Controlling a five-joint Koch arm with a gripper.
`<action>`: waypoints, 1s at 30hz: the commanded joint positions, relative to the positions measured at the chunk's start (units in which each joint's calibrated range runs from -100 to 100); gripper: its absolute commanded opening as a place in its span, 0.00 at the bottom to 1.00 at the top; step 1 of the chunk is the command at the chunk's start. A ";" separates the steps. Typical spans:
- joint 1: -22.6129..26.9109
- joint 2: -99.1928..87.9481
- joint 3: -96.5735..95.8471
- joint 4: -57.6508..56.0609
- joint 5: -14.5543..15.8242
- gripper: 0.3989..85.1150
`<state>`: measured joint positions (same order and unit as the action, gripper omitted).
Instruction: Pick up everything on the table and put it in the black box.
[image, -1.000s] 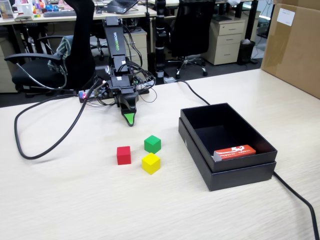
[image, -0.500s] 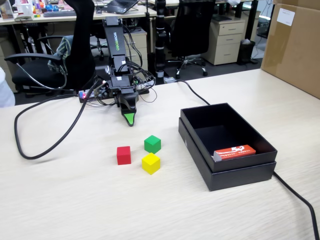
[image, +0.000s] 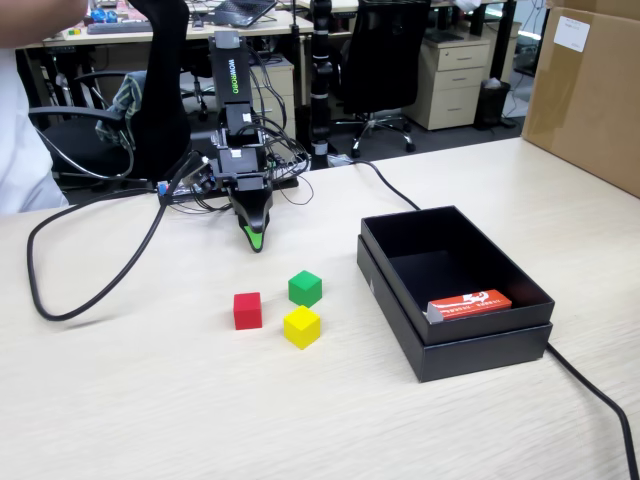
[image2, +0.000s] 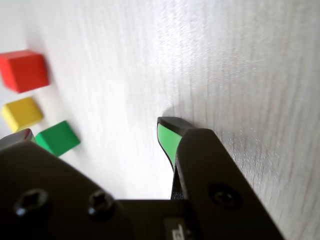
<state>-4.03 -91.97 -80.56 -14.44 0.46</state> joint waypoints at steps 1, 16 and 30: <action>-0.59 4.71 9.93 -9.10 1.03 0.56; -3.52 53.25 65.87 -43.14 2.64 0.55; -2.15 81.70 85.00 -44.35 3.52 0.56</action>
<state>-6.72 -11.72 -1.14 -57.96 3.44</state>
